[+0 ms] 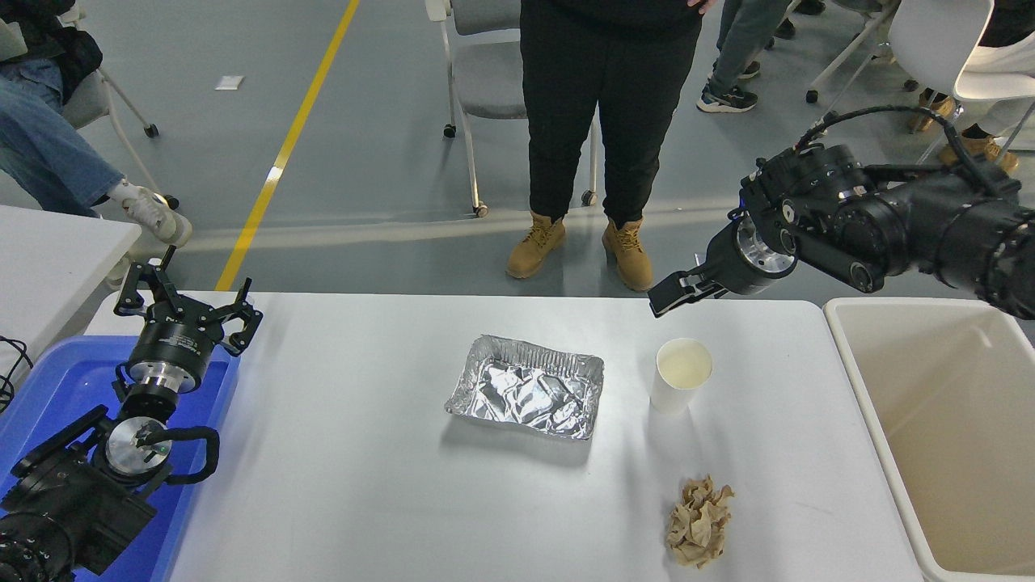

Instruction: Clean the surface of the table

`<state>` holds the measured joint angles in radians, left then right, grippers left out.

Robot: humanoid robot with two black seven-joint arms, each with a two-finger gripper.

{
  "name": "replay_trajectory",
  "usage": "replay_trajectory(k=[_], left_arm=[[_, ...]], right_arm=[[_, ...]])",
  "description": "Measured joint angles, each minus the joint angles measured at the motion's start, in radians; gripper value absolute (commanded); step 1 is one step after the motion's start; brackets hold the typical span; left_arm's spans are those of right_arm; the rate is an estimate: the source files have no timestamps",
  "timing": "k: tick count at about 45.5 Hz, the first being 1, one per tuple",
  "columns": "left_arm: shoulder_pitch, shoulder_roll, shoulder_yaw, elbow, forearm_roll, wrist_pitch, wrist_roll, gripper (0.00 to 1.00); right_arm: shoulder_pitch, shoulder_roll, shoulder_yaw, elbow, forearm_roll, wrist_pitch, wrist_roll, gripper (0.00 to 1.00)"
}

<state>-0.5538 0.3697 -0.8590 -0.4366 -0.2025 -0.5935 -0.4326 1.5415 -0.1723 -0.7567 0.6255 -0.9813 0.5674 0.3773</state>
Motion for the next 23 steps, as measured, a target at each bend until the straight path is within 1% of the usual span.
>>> replay_trajectory(k=[13, 17, 19, 23], left_arm=[[0.000, 0.000, 0.000, 0.000, 0.000, 0.000, 0.000, 1.00], [0.000, 0.000, 0.000, 0.000, 0.000, 0.000, 0.000, 1.00], [0.000, 0.000, 0.000, 0.000, 0.000, 0.000, 0.000, 1.00], [0.000, 0.000, 0.000, 0.000, 0.000, 0.000, 0.000, 1.00]], right_arm=[[-0.041, 0.006, 0.000, -0.022, -0.023, -0.027, 0.000, 0.97], [-0.056, 0.006, 0.000, -0.029, -0.026, -0.042, 0.000, 0.93], [-0.071, 0.006, 0.000, -0.033, -0.027, -0.057, 0.000, 0.90], [-0.090, 0.006, -0.003, -0.037, -0.028, -0.080, 0.001, 0.87]])
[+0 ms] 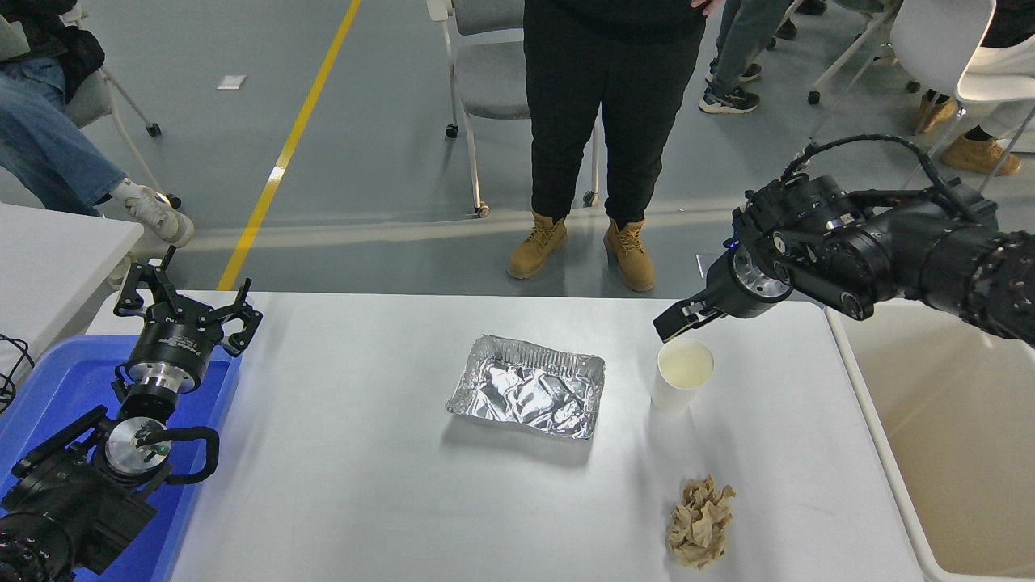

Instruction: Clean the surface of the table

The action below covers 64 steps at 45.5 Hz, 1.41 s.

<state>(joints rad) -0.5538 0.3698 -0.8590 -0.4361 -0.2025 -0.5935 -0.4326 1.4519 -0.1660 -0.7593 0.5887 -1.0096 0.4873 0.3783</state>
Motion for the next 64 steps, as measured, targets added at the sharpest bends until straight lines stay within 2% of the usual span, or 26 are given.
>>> replay_trajectory(k=[34, 40, 45, 54, 56, 58, 61, 64], left_arm=[[0.000, 0.000, 0.000, -0.001, 0.000, 0.000, 0.000, 1.00], [0.000, 0.000, 0.000, -0.001, 0.000, 0.000, 0.000, 1.00], [0.000, 0.000, 0.000, -0.001, 0.000, 0.000, 0.000, 1.00], [0.000, 0.000, 0.000, 0.000, 0.000, 0.000, 0.000, 1.00], [0.000, 0.000, 0.000, 0.000, 0.000, 0.000, 0.000, 1.00], [0.000, 0.000, 0.000, 0.000, 0.000, 0.000, 0.000, 1.00], [0.000, 0.000, 0.000, 0.000, 0.000, 0.000, 0.000, 1.00], [0.000, 0.000, 0.000, 0.000, 0.000, 0.000, 0.000, 1.00]], right_arm=[[-0.177, -0.003, -0.009, -0.095, -0.004, -0.113, 0.013, 0.86], [-0.197, -0.002, -0.009, -0.122, -0.004, -0.119, 0.023, 0.81], [-0.210, 0.000, -0.010, -0.143, -0.004, -0.130, 0.032, 0.73], [-0.222, 0.002, -0.014, -0.164, -0.004, -0.154, 0.055, 0.46], [-0.223, 0.002, -0.015, -0.168, -0.005, -0.158, 0.061, 0.33], [-0.225, 0.003, -0.015, -0.171, -0.005, -0.161, 0.069, 0.09], [-0.226, 0.003, -0.016, -0.174, -0.006, -0.162, 0.074, 0.00], [-0.227, 0.003, -0.020, -0.179, -0.006, -0.164, 0.083, 0.00]])
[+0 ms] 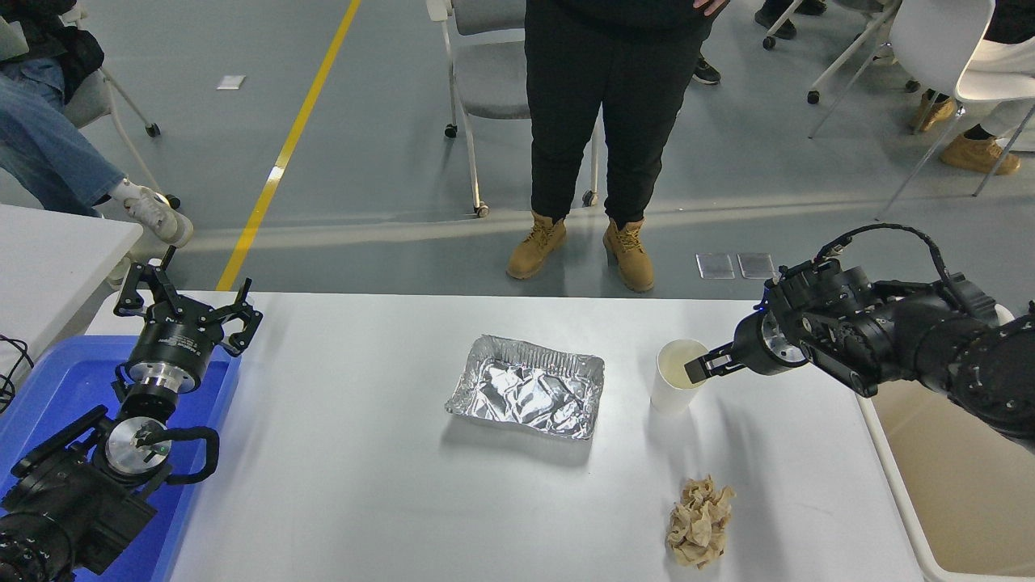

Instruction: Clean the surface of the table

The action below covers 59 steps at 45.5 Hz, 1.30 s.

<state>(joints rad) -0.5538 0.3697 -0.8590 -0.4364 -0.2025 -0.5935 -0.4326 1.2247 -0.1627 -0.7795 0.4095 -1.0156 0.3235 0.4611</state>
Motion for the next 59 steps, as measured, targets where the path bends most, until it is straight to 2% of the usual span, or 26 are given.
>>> replay_trajectory(k=[11, 37, 59], left_arm=[[0.000, 0.000, 0.000, 0.000, 0.000, 0.000, 0.000, 1.00], [0.000, 0.000, 0.000, 0.000, 0.000, 0.000, 0.000, 1.00], [0.000, 0.000, 0.000, 0.000, 0.000, 0.000, 0.000, 1.00]], right_arm=[[-0.004, 0.004, -0.037, -0.022, 0.000, -0.004, 0.055, 0.00], [-0.009, 0.021, -0.040, -0.098, 0.016, -0.007, 0.114, 0.00], [0.060, 0.007, 0.007, -0.117, 0.144, 0.035, 0.184, 0.00]])
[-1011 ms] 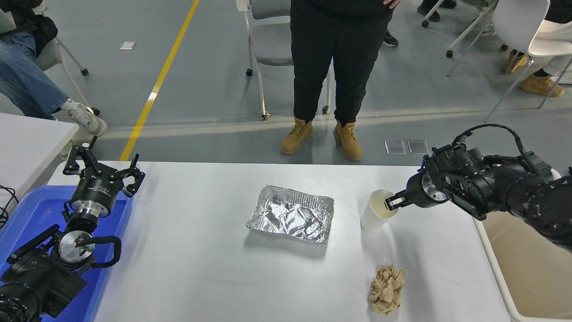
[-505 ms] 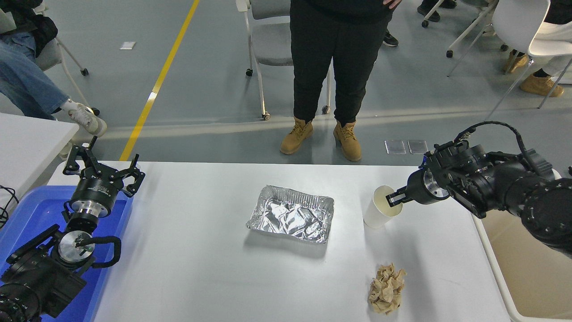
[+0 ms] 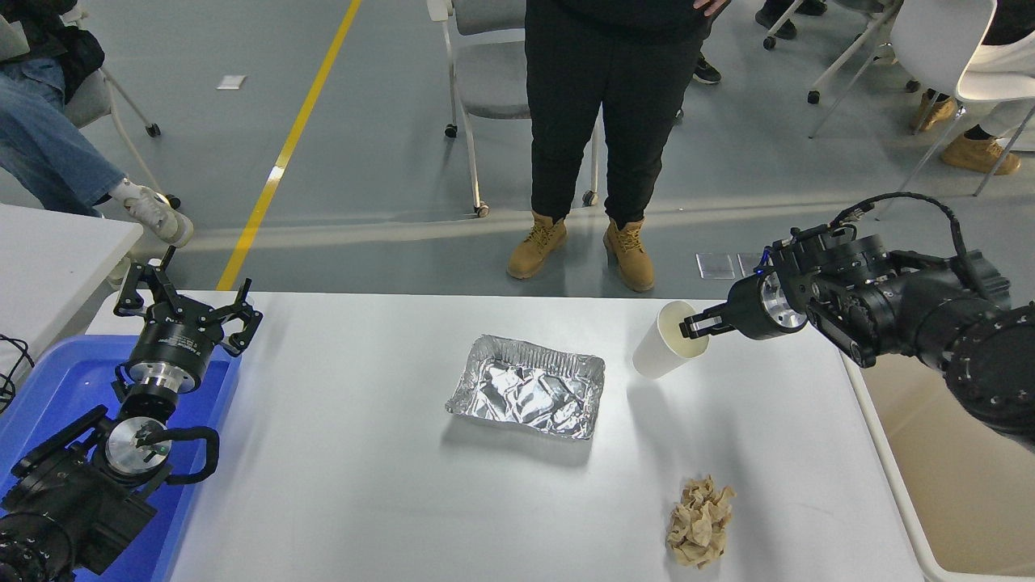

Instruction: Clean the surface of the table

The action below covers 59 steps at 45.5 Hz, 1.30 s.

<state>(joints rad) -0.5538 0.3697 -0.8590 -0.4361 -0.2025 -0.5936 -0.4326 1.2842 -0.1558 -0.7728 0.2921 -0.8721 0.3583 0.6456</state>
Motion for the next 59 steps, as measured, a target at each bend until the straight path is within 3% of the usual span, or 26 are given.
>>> replay_trajectory(k=[16, 36, 59], left_arm=[[0.000, 0.000, 0.000, -0.001, 0.000, 0.000, 0.000, 1.00], [0.000, 0.000, 0.000, 0.000, 0.000, 0.000, 0.000, 1.00], [0.000, 0.000, 0.000, 0.000, 0.000, 0.000, 0.000, 1.00]], right_arm=[[0.100, -0.087, 0.037, -0.003, 0.218, 0.109, 0.019, 0.00], [0.148, -0.240, 0.192, -0.049, 0.288, 0.207, 0.024, 0.00], [-0.024, -0.407, 0.335, -0.268, 0.365, 0.240, 0.018, 0.00]])
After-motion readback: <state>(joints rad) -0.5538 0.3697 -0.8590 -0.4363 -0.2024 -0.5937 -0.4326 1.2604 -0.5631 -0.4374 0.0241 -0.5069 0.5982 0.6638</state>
